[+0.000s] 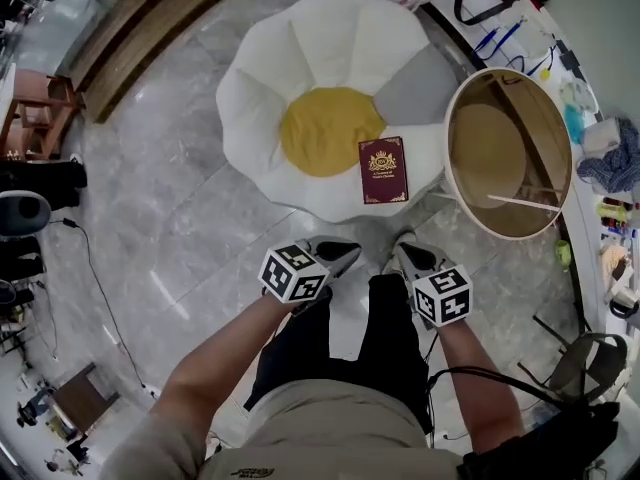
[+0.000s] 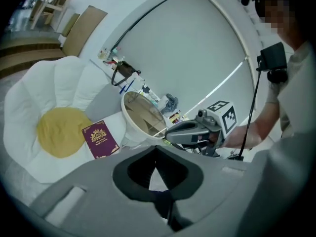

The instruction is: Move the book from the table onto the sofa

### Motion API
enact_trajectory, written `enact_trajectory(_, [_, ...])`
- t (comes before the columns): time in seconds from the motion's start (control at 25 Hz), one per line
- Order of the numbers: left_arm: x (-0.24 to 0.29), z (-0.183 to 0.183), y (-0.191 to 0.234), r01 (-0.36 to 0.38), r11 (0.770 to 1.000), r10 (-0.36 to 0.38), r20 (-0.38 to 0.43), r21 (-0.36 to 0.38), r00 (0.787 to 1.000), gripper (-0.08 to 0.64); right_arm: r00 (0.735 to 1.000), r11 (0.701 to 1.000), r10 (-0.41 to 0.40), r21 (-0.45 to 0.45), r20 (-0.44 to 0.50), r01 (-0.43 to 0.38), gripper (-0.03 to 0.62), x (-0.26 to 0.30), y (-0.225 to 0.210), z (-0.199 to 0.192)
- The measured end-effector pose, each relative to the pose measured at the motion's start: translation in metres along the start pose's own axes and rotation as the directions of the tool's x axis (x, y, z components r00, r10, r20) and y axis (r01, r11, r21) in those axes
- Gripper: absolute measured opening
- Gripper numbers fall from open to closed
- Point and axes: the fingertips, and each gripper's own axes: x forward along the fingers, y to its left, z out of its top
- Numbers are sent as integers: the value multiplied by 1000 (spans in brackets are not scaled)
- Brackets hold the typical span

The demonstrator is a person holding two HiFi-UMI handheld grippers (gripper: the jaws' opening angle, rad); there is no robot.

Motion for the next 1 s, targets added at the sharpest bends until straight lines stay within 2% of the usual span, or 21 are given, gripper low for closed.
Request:
enact_trajectory(0.12, [-31,6,-45,23,999,-23,-9,27,1000,8,1000,1000,11,-4,7,-11,12,-34,36,6])
enact_trajectory(0.2, [-50,16,-70,31,997,-30,-4,74,1000,8,999,1000,8,-15,33,-7,12,-56,54,16])
enact_trajectory(0.28, [-65,28,-98,40,992,-42,10,120,999,8,998,999,4,-32,58,-2,12,-79,69,26])
enact_trajectory(0.4, [-90,41,-136,61,988,-68,46,142,997,8,997,998,1,-63,77,4,12,-110,92,34])
enact_trajectory(0.52, [-111,47,-160,55,983,-67,59,173,996,8,995,995,2,-99,101,8,12,-133,113,44])
enact_trajectory(0.76, [-137,41,-201,42,964,-53,36,262,998,8,992,988,12,-156,129,9,12,-169,148,54])
enact_trajectory(1.0, [-159,43,-232,35,945,-57,59,324,997,8,983,978,9,-206,181,29,12,-197,173,73])
